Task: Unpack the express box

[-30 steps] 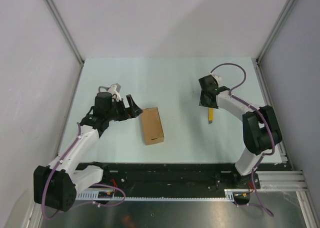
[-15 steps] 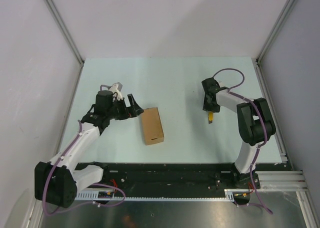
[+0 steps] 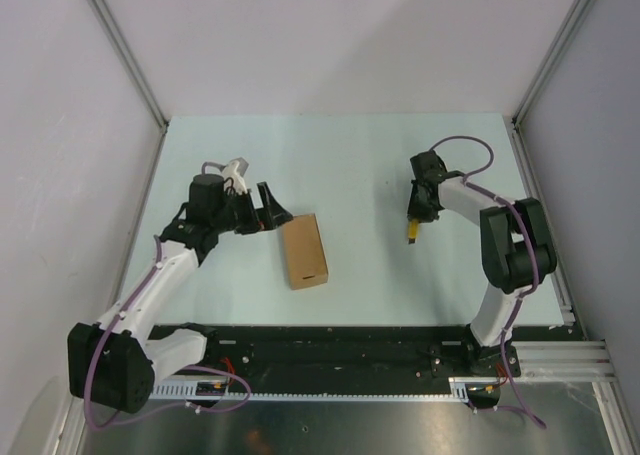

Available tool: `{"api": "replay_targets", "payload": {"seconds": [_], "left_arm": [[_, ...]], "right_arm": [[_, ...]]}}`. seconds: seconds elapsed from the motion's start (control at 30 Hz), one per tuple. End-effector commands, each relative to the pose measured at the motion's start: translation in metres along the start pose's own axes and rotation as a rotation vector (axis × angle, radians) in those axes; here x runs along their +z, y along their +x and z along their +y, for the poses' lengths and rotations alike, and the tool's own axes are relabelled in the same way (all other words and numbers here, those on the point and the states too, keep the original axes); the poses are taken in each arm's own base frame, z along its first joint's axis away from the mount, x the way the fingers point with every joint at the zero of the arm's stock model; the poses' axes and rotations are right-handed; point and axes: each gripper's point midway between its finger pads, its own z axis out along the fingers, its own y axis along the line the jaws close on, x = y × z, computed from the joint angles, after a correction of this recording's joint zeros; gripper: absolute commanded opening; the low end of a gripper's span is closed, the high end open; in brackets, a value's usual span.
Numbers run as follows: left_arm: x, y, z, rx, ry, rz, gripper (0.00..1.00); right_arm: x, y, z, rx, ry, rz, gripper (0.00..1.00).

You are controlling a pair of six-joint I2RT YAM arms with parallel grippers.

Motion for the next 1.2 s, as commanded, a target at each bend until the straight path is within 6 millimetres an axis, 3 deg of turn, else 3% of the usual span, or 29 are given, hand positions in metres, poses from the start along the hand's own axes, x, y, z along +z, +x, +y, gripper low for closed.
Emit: {"api": "replay_targets", "payload": {"seconds": [0.0, 0.03, 0.1, 0.13, 0.17, 0.23, 0.33, 0.4, 0.6, 0.73, 0.83, 0.97, 1.17], "left_arm": [[-0.010, -0.018, -0.038, 0.049, 0.149, -0.007, 1.00], [-0.011, -0.019, -0.043, 0.055, 0.168, -0.005, 1.00], [-0.016, -0.022, -0.057, 0.063, 0.223, 0.004, 1.00], [-0.017, -0.022, -0.065, 0.073, 0.252, 0.011, 1.00], [-0.018, -0.022, -0.071, 0.080, 0.276, 0.016, 1.00], [-0.026, -0.025, -0.096, 0.117, 0.362, 0.022, 1.00], [-0.036, -0.033, -0.130, 0.172, 0.463, 0.009, 1.00], [-0.047, -0.043, -0.154, 0.213, 0.520, -0.017, 0.99], [-0.072, -0.051, -0.222, 0.339, 0.705, -0.068, 1.00], [-0.084, -0.056, -0.257, 0.394, 0.833, -0.130, 1.00], [-0.093, -0.062, -0.273, 0.352, 0.923, -0.172, 1.00], [-0.097, -0.058, -0.293, 0.361, 0.979, -0.165, 1.00], [-0.096, -0.053, -0.321, 0.377, 1.039, -0.134, 1.00]], "right_arm": [[-0.060, -0.041, 0.046, 0.016, -0.240, -0.148, 0.06], [-0.084, -0.048, 0.057, 0.018, -0.315, -0.185, 0.06], [-0.109, -0.057, 0.071, 0.021, -0.398, -0.233, 0.04], [-0.133, -0.062, 0.079, 0.020, -0.469, -0.269, 0.04], [-0.146, -0.064, 0.085, 0.021, -0.511, -0.284, 0.04], [-0.187, -0.072, 0.097, 0.018, -0.626, -0.351, 0.04], [-0.232, -0.079, 0.110, 0.025, -0.764, -0.414, 0.04], [-0.272, -0.085, 0.114, 0.032, -0.859, -0.489, 0.04], [-0.358, -0.081, 0.126, -0.016, -1.102, -0.612, 0.06], [-0.401, -0.068, 0.134, -0.071, -1.239, -0.646, 0.06], [-0.436, -0.058, 0.136, -0.113, -1.340, -0.689, 0.06], [-0.464, -0.044, 0.138, -0.161, -1.429, -0.714, 0.07], [-0.488, -0.027, 0.143, -0.214, -1.519, -0.716, 0.07]]}}
